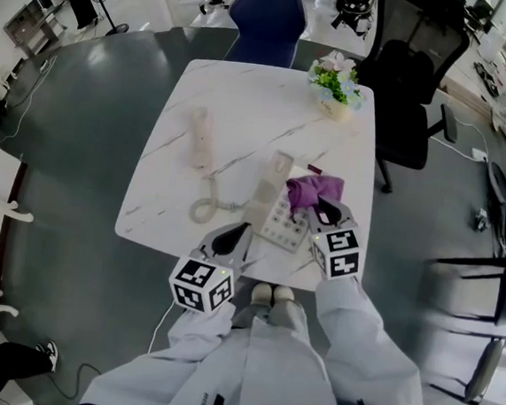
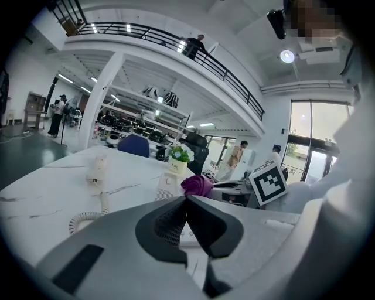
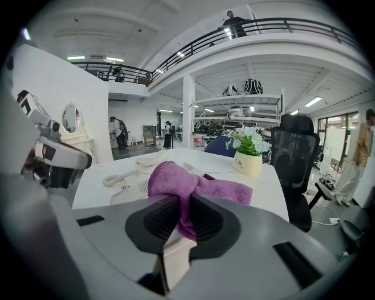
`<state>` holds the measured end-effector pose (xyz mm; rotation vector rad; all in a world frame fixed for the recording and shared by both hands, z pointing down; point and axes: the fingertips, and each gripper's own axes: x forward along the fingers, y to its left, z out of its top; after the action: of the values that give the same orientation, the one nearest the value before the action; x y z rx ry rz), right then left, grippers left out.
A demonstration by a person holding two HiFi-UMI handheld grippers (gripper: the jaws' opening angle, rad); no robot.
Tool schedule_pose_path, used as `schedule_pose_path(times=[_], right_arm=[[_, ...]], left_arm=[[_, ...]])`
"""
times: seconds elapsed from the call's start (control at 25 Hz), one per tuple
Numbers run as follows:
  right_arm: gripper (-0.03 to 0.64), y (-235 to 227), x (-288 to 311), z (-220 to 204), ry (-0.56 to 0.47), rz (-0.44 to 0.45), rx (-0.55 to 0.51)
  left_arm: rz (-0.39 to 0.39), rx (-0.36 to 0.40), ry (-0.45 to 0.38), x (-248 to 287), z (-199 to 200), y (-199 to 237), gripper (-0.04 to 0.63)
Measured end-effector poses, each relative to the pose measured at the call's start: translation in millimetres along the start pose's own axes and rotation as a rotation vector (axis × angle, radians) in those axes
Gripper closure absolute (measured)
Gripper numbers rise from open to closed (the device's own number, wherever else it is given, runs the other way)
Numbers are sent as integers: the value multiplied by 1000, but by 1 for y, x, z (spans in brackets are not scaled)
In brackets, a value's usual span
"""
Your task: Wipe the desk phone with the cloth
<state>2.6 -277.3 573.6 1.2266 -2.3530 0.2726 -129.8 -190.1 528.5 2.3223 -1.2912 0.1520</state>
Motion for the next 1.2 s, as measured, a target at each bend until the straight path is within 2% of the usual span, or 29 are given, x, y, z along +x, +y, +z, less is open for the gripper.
schedule_pose_path(times=[0.44,1.2], right_arm=[[581,15,-7,-6,27,24,-20],[581,64,-25,-31,116,186,-79]], left_arm=[[1,-12,0,0,-6,-4,597],[72,-50,-14,-16,-18,-24,597]])
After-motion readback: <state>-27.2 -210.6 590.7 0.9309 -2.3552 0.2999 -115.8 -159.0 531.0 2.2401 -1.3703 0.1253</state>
